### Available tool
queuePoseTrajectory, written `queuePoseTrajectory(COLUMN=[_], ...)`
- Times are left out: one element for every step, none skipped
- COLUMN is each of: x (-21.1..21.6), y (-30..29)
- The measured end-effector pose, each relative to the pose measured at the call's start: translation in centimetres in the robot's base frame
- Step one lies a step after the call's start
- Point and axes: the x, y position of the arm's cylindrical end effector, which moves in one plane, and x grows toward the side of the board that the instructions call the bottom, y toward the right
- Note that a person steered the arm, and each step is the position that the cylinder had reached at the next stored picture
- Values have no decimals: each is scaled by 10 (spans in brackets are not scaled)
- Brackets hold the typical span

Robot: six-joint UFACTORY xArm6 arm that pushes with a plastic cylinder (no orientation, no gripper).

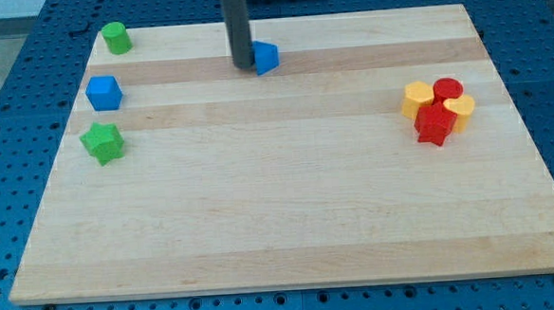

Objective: Nudge the blue triangle to the top

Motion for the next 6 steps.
queuePoseTrajectory(x=[1, 26, 43, 43, 37, 18], y=[1, -15, -5, 31, 56, 57])
